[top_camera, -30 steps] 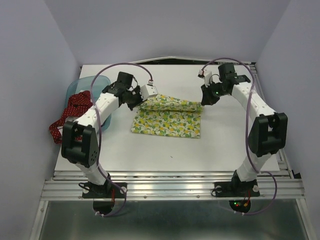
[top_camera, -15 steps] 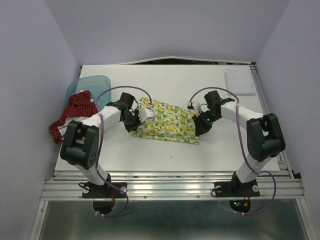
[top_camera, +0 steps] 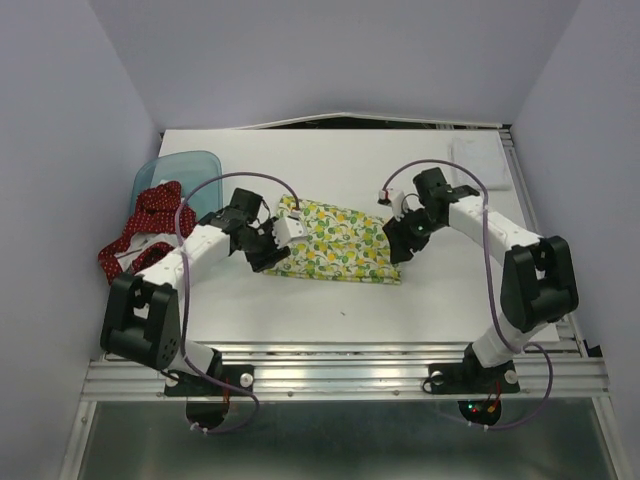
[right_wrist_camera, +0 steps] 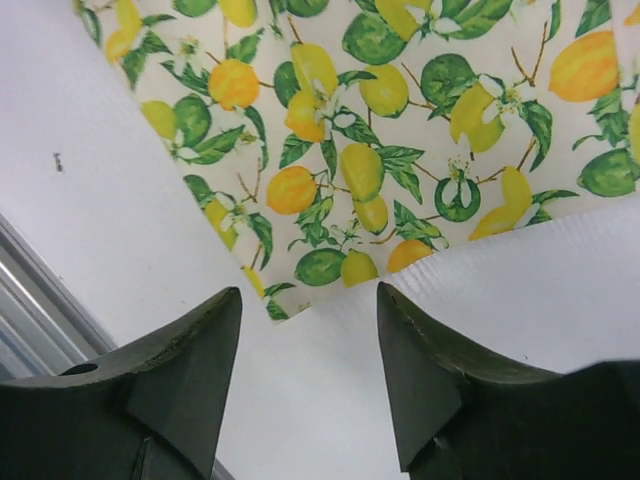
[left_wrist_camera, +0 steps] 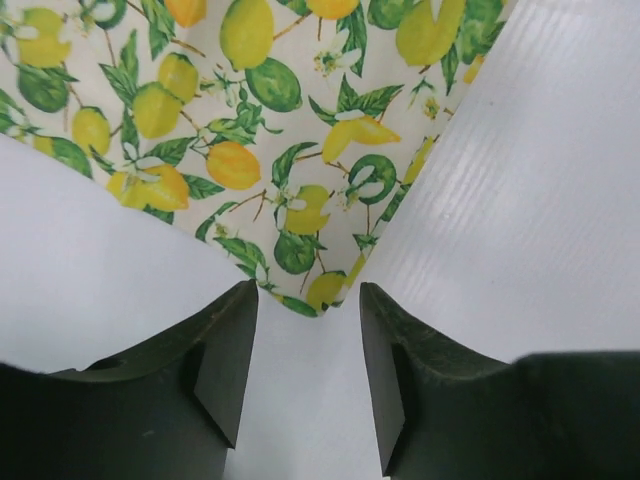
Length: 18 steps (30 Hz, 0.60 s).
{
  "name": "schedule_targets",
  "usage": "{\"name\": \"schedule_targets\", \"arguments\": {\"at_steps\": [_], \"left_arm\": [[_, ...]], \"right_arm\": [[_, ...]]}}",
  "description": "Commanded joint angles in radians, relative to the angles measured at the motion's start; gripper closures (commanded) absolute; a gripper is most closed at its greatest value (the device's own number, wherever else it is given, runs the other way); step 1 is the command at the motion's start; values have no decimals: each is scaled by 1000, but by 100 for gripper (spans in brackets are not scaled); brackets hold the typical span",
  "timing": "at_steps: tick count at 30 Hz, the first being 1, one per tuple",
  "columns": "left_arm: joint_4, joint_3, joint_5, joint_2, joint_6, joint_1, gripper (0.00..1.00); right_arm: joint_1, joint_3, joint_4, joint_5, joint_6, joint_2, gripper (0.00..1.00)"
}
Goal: Fold and stack the skirts
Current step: Fold the skirt
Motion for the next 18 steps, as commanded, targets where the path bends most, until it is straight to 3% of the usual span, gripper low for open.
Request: {"name": "schedule_targets", "arguments": {"at_steps": [1, 5, 8, 12, 18], "left_arm": [[-102, 66, 76, -145, 17, 3, 39], [-132, 111, 113, -185, -14, 3, 40], [-47, 94, 93, -175, -93, 3, 44], [52, 88, 58, -69, -230, 1, 52], [154, 91, 13, 77, -407, -2, 57]], "right_arm": [[-7, 80, -89, -61, -11, -135, 38], [-7, 142, -135, -112, 29, -152, 42], [-7, 158, -92, -99, 52, -102, 51], [-7, 156, -29, -60, 70, 18, 57], [-7, 195, 72, 29, 95, 182, 60]]}}
